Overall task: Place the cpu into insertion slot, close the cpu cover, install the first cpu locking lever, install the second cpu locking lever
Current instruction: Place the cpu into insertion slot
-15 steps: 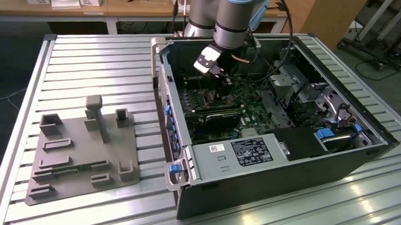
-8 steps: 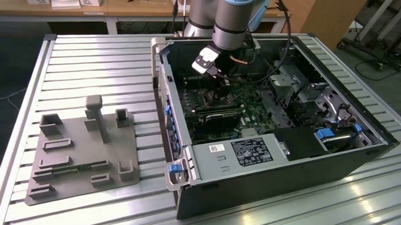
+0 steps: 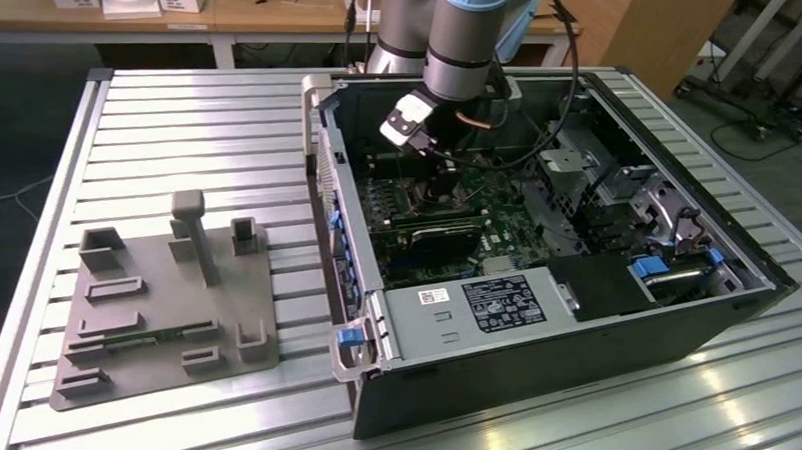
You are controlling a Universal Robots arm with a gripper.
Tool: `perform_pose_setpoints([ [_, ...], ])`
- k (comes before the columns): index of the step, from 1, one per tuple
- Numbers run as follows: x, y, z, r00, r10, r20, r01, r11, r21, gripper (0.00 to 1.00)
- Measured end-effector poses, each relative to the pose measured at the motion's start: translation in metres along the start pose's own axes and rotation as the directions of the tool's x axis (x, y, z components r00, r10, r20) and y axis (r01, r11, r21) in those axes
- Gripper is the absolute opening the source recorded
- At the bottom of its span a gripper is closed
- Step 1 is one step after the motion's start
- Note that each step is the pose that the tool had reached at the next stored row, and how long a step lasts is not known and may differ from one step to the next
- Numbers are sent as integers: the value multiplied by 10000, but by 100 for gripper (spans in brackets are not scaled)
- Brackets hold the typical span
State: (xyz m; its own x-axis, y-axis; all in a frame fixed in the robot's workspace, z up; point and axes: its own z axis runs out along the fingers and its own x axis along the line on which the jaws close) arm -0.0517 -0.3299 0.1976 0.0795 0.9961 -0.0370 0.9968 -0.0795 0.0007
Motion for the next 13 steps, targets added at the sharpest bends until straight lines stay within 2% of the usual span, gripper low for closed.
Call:
perform_pose_setpoints([
  [4, 0, 2, 6, 10000, 19, 1, -19, 10000, 2, 53],
  [10, 2, 9, 9, 9991, -414, 0, 414, 9991, -15, 53],
  [13, 3, 10, 10, 9991, -427, -2, 427, 9991, -17, 53],
])
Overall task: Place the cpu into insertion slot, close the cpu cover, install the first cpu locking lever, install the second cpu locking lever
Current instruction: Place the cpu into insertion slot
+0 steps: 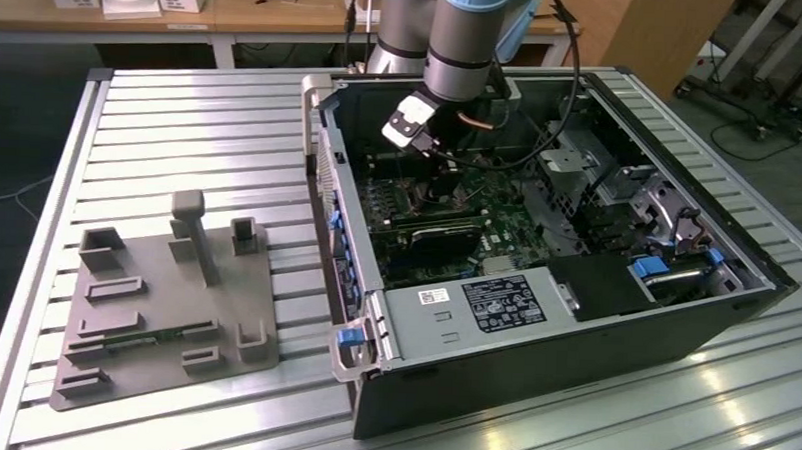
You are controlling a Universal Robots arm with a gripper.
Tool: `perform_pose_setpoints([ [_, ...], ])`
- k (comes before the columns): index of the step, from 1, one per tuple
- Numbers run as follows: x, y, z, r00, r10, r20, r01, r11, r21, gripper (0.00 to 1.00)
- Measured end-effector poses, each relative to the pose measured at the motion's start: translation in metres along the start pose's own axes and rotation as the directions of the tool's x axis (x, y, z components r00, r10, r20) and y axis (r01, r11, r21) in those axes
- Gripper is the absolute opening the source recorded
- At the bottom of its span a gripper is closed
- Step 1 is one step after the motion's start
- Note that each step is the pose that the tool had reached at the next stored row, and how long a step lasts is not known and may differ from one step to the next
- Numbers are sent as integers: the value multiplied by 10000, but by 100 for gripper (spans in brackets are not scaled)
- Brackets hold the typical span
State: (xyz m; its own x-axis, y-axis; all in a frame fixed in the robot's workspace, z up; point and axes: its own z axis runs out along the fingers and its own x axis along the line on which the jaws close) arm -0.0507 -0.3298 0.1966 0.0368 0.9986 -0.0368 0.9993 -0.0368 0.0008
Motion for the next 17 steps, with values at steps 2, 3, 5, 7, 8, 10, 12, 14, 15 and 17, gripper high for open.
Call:
perform_pose_setpoints([
  [2, 1, 1, -10, 10000, -1, -6, 1, 10000, -4, 53],
  [3, 1, 1, -14, 10000, -1, -4, 1, 10000, -3, 53],
  [5, -1, 0, -18, 10000, -3, -1, 3, 10000, -1, 53],
  [7, -1, 0, -18, 10000, -2, 1, 2, 10000, 0, 53],
  [8, -1, 0, -19, 10000, -2, 1, 2, 10000, 0, 53],
  [10, -1, -1, -21, 10000, -2, 3, 2, 10000, 1, 53],
  [12, -1, -1, -25, 10000, -2, 3, 2, 10000, 1, 53],
  [14, -1, -1, -25, 10000, -2, 7, 2, 10000, 0, 53],
  [15, -1, -1, -25, 10000, -2, 10, 2, 10000, 0, 53],
  [17, -1, -1, -28, 10000, -2, 19, 2, 10000, 1, 53],
])
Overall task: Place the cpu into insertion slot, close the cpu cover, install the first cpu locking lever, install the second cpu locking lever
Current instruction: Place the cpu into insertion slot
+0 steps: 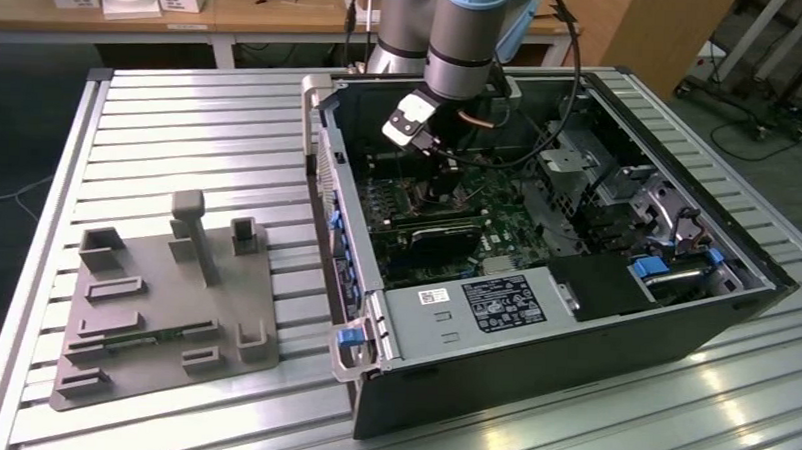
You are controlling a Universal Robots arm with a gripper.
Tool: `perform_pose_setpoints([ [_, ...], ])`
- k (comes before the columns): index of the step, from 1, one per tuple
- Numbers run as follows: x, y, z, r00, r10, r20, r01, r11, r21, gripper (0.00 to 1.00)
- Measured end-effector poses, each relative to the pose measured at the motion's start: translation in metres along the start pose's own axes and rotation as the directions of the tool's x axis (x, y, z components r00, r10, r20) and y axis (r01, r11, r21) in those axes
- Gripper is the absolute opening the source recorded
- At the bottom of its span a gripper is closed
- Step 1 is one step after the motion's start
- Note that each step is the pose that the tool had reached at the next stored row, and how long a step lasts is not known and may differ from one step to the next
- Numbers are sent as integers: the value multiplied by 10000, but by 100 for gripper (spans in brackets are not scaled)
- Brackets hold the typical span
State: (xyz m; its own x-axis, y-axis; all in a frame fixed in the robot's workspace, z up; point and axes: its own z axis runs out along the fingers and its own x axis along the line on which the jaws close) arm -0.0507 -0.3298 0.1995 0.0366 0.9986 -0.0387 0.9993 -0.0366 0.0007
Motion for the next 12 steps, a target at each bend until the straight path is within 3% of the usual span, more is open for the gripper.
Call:
perform_pose_setpoints([
  [12, 0, 0, -2, 10000, -68, 1, 68, 10000, -3, 53],
])
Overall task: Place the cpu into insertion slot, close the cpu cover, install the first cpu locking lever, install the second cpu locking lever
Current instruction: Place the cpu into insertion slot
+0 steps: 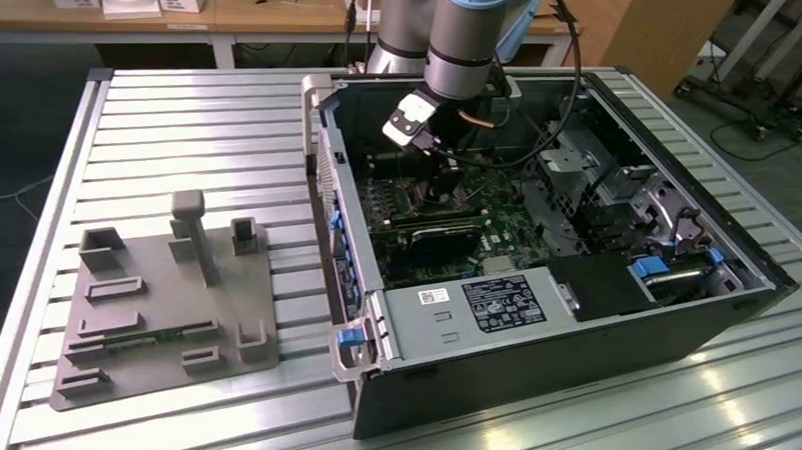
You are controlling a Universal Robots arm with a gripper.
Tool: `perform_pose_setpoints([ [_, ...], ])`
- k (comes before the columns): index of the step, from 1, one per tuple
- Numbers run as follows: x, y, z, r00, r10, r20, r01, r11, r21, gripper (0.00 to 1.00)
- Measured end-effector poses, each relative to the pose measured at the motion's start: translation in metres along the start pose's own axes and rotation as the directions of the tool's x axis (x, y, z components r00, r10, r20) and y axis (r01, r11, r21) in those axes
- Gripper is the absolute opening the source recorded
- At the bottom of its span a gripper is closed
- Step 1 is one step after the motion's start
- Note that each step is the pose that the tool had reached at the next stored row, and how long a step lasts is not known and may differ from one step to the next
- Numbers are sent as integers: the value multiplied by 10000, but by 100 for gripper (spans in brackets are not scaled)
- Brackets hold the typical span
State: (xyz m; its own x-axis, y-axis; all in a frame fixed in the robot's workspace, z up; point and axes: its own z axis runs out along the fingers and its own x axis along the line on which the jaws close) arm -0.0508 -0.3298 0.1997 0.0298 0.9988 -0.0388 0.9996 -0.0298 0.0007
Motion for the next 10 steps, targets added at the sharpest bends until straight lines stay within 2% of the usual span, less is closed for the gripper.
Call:
perform_pose_setpoints([
  [10, 0, -1, 32, 10000, 0, 1, 0, 10000, 3, 53],
])
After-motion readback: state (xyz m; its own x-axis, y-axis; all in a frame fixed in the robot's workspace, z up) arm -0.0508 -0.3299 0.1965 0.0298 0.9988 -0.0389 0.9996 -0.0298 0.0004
